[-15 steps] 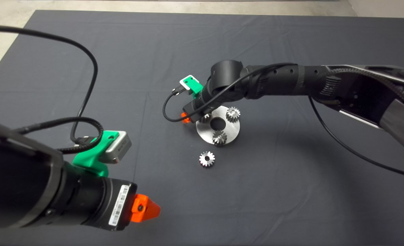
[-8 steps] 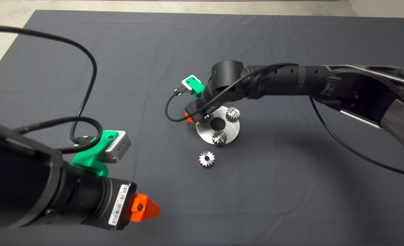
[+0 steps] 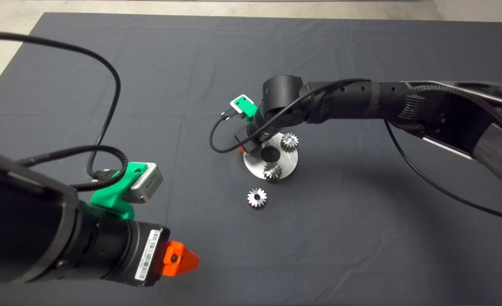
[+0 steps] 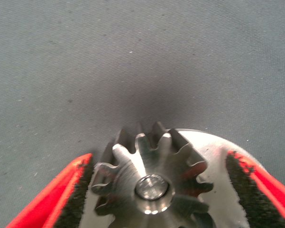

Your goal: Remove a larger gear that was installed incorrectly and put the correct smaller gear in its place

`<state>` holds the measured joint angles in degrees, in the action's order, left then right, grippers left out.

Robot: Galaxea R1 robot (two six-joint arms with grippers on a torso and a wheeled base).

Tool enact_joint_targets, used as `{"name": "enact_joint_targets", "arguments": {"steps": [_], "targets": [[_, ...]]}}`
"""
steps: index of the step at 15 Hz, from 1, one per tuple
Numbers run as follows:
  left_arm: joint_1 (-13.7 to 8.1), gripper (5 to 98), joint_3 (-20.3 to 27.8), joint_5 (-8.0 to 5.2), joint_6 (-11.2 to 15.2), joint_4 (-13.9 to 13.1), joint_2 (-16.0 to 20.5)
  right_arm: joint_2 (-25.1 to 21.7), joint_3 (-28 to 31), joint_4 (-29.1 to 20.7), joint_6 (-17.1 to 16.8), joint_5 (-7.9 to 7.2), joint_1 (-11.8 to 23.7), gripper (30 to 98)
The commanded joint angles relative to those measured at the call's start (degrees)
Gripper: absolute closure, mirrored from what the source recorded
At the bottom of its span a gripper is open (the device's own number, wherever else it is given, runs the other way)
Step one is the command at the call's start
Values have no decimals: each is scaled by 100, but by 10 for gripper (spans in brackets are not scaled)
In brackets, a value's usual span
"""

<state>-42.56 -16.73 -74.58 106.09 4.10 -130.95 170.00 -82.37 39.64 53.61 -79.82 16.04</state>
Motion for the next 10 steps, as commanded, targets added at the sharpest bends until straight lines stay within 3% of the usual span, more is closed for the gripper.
{"name": "enact_joint_targets", "arguments": {"steps": [1, 4, 6, 8, 10], "targets": [[-78, 53, 83, -4, 43, -5, -6, -6, 114, 132, 8, -33, 145, 563], [-78, 53, 83, -4, 43, -5, -6, -15, 144, 132, 39, -33, 145, 581], [-78, 53, 74, -4, 43, -5, -6, -23, 144, 123, 61, -33, 154, 635], [-78, 53, 83, -4, 53, -5, -6, -32, 144, 123, 61, -33, 154, 635], [-78, 53, 83, -12, 104, -5, -13, -32, 144, 123, 70, -33, 154, 681]]}}
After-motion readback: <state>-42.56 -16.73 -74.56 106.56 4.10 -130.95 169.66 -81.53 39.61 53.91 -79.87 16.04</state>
